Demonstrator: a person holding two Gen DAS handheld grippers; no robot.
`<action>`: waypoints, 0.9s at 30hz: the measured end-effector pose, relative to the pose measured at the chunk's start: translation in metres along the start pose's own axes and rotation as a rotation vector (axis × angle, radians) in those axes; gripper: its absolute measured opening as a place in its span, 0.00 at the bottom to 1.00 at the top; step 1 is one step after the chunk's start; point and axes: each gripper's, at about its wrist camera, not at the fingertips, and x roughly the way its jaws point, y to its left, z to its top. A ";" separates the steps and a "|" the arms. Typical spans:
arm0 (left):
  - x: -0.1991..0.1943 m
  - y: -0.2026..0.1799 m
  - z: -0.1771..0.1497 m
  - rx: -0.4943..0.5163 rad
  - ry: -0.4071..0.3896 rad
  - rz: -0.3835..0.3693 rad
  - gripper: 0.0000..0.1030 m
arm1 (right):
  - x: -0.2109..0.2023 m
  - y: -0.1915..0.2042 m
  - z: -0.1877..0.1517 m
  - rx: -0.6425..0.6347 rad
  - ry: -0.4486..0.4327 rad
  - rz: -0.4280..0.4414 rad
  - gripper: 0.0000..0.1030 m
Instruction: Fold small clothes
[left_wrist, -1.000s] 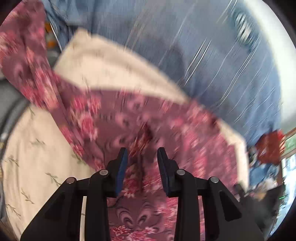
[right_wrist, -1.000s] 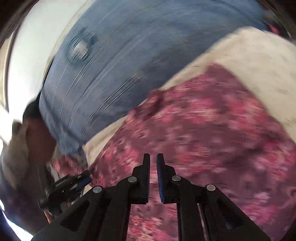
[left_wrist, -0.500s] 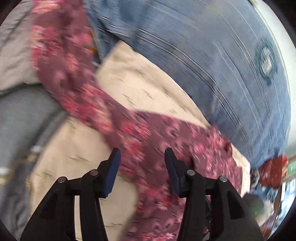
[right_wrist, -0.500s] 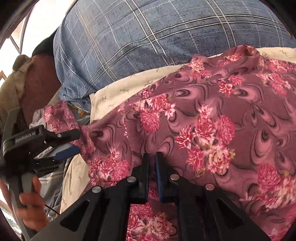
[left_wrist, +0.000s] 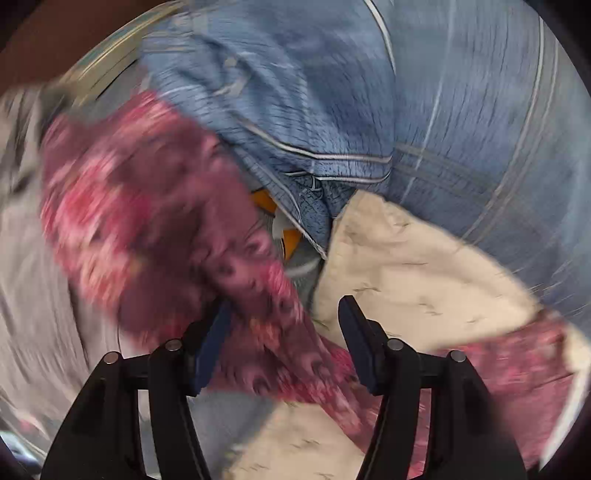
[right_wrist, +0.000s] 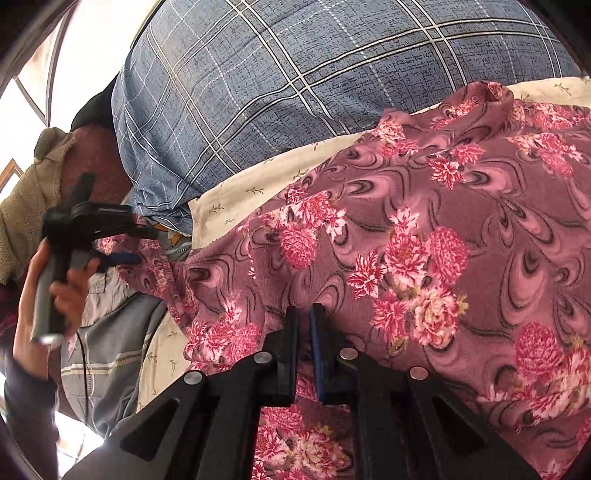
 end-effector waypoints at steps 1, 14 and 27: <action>0.005 -0.004 0.002 0.020 0.009 0.031 0.56 | -0.001 -0.001 0.000 0.004 -0.001 0.007 0.08; -0.048 0.078 -0.098 -0.110 -0.150 -0.017 0.02 | -0.003 -0.007 0.001 0.024 -0.003 0.028 0.06; -0.085 0.116 -0.176 -0.104 -0.154 -0.170 0.45 | -0.005 -0.007 0.001 0.026 -0.002 0.030 0.06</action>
